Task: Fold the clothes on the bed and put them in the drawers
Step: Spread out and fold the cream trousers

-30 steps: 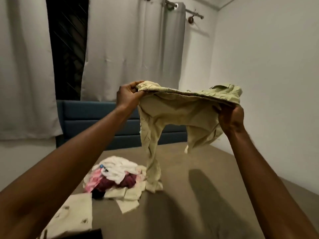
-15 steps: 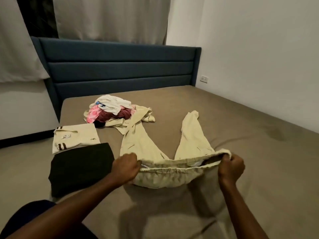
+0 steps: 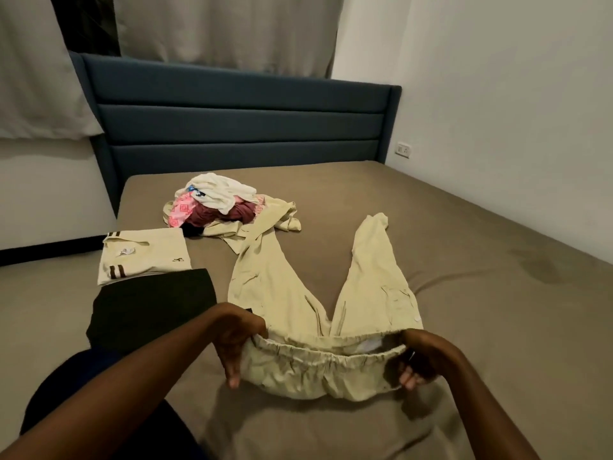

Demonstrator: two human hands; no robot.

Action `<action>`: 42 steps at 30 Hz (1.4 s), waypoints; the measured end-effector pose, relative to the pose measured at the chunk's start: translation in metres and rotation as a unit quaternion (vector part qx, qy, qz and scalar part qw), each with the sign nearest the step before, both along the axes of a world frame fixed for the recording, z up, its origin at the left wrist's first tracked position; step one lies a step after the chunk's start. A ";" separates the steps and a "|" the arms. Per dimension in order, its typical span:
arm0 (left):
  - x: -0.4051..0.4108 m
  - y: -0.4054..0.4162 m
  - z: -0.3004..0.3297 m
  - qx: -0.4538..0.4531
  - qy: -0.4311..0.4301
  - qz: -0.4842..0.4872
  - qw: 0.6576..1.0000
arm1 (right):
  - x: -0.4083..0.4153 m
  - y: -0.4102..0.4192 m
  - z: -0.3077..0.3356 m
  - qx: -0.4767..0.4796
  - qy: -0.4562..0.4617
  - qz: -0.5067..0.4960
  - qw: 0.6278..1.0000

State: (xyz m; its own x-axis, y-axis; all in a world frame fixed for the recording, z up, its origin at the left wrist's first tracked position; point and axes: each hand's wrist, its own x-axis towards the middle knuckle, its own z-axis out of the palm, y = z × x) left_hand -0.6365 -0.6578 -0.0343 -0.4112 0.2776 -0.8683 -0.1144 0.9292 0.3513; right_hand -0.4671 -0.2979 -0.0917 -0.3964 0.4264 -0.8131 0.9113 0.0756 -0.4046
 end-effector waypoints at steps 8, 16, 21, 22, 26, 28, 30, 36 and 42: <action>-0.192 0.103 0.080 0.224 0.099 0.154 0.957 | -0.153 0.076 0.118 -0.020 0.264 -0.026 0.964; -0.212 0.201 0.428 0.603 0.356 0.138 0.701 | -0.228 0.144 0.418 0.064 0.738 -0.097 0.664; -0.181 0.174 0.471 0.632 0.401 0.143 0.647 | -0.195 0.132 0.475 0.114 0.781 -0.067 0.610; -0.169 0.167 0.466 0.633 0.405 0.145 0.643 | -0.185 0.123 0.474 0.114 0.785 -0.063 0.606; -0.131 0.138 0.398 0.583 0.447 0.142 0.663 | -0.121 0.078 0.417 0.154 0.780 -0.026 0.607; -0.111 0.117 0.339 0.534 0.497 0.136 0.670 | -0.089 0.060 0.361 0.132 0.759 -0.089 0.631; -0.084 0.089 0.262 0.469 0.535 0.105 0.695 | -0.055 0.039 0.292 0.134 0.743 -0.163 0.635; 0.034 -0.018 0.019 0.167 0.577 -0.089 0.795 | 0.089 -0.052 0.049 0.187 0.637 -0.264 0.700; 0.085 -0.055 -0.077 0.082 0.504 -0.334 0.792 | 0.178 -0.112 -0.096 0.245 0.468 -0.240 0.815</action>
